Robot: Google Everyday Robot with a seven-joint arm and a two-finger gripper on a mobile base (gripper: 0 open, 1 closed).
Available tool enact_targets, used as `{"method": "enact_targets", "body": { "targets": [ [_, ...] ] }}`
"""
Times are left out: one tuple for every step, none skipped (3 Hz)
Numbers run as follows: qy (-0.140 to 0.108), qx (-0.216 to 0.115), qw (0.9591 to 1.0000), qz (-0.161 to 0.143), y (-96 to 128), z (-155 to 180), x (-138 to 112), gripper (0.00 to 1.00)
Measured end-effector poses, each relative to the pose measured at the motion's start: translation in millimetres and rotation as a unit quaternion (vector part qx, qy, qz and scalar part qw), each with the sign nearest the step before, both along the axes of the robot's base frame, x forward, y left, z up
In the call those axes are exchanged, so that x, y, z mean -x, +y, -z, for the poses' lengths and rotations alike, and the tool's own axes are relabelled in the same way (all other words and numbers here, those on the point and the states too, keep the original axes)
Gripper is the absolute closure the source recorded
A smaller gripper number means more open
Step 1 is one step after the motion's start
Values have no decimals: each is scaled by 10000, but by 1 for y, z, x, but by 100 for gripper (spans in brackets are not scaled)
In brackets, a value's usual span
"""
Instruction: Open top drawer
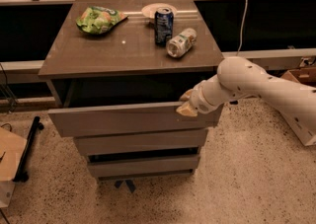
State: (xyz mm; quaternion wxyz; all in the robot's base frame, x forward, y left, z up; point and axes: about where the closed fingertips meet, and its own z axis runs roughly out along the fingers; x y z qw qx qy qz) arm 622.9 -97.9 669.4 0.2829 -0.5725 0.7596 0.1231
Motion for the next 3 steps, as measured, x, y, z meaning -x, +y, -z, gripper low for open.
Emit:
{"method": "enact_targets", "body": {
  "targets": [
    [0,0,10000,0,0,-4,0,100],
    [0,0,10000,0,0,-5,0,82],
    [14,-2,10000,-15,2,-4,0,58]
  ]
}}
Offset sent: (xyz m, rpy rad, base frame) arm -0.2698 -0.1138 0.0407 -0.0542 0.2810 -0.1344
